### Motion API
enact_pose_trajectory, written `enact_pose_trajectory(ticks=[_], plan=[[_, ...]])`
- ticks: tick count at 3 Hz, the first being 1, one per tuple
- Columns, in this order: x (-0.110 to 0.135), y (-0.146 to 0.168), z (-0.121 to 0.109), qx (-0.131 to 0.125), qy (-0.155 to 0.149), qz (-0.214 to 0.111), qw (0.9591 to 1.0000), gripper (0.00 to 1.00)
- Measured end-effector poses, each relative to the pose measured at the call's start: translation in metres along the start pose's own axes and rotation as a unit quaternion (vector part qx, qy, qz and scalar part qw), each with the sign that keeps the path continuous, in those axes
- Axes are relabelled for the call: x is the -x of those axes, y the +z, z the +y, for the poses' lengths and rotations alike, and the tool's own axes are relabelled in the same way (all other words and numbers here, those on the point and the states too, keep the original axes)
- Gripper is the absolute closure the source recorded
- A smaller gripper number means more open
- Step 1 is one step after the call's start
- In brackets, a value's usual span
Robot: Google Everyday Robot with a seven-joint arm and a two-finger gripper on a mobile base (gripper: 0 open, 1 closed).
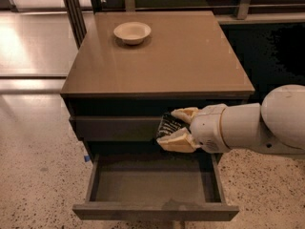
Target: Pick rxbar chocolate from middle drawer and place on counter
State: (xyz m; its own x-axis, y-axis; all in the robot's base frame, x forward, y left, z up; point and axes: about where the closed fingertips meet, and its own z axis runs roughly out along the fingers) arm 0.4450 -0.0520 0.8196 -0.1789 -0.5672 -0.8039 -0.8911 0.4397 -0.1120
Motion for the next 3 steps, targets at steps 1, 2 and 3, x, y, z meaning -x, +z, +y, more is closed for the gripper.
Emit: enact_pose_trajectory(ticks=[1,2,3], plan=[[0.04,-0.017,-0.01,-0.02,-0.03,-0.002,0.9994,1.0],[0.082,-0.031,-0.021,-0.032,-0.053,-0.005,0.9981,1.0],[0.114,-0.037,-0.032,-0.067,-0.06,-0.007,0.9959,1.0]])
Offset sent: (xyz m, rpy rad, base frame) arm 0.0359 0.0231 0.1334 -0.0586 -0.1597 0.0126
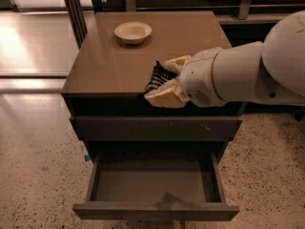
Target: Pick rxbar chocolate from middle drawer and place on counter
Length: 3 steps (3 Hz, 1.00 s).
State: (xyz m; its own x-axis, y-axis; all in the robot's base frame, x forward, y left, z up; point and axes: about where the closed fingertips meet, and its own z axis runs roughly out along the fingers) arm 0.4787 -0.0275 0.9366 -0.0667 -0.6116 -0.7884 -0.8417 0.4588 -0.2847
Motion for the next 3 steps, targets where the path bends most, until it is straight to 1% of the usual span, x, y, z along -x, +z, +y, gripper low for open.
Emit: enact_pose_trajectory(ticks=[1,2,3], plan=[[0.011,0.012,-0.029,-0.045,0.012,-0.017,0.9988,1.0],[-0.003,0.036,-0.056,-0.062,0.028,-0.031,0.9972,1.0],[-0.002,0.035,-0.055,-0.062,0.027,-0.031,0.9973,1.0]])
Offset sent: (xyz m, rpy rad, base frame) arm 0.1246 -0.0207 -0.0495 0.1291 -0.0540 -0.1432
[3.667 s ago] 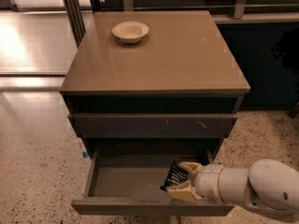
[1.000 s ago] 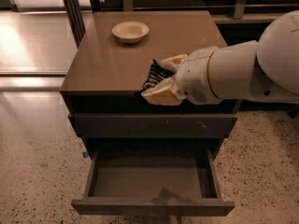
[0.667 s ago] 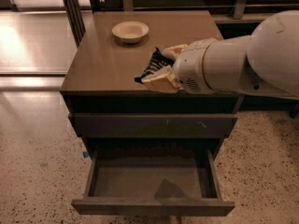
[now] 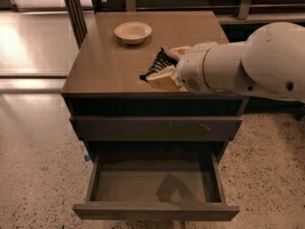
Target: Pick rxbar chocolate from middle drawer and place on counter
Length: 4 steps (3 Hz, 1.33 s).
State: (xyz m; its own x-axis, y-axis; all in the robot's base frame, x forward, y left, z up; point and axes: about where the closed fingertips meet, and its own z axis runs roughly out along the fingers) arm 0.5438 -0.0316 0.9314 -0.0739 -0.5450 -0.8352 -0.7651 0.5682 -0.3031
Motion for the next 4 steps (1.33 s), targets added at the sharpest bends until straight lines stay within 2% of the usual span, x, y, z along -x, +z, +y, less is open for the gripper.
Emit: enact_pose_trajectory(ticks=[1,2,3,4], plan=[[0.0,0.001,-0.001,0.001,-0.001,-0.001,1.0,1.0],[-0.002,0.015,-0.028,0.023,-0.014,-0.02,0.9994,1.0],[-0.005,0.036,-0.059,0.065,-0.027,-0.032,0.997,1.0],[-0.019,0.053,-0.086,0.095,-0.027,-0.03,0.9946,1.0]])
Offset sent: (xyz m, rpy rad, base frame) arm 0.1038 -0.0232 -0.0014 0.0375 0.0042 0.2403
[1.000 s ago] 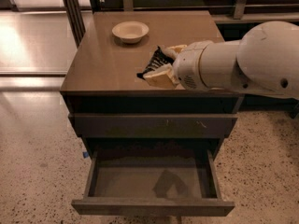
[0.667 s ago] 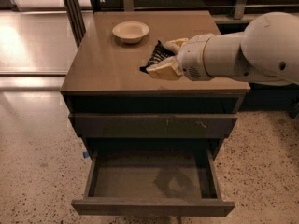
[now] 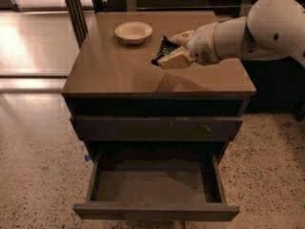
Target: Pick rxbar chocolate from middle drawer and place on counter
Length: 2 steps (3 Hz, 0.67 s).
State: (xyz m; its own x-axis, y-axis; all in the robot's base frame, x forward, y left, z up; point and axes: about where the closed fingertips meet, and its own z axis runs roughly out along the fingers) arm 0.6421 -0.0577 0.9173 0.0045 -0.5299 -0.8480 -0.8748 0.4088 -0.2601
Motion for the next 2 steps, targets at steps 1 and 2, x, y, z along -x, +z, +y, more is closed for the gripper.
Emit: enact_pose_trajectory(ticks=[1,2], plan=[[-0.026,0.007,-0.018,0.009,0.02,0.013,0.9997,1.0],[-0.05,0.012,-0.027,0.01,0.041,0.026,0.9988,1.0]])
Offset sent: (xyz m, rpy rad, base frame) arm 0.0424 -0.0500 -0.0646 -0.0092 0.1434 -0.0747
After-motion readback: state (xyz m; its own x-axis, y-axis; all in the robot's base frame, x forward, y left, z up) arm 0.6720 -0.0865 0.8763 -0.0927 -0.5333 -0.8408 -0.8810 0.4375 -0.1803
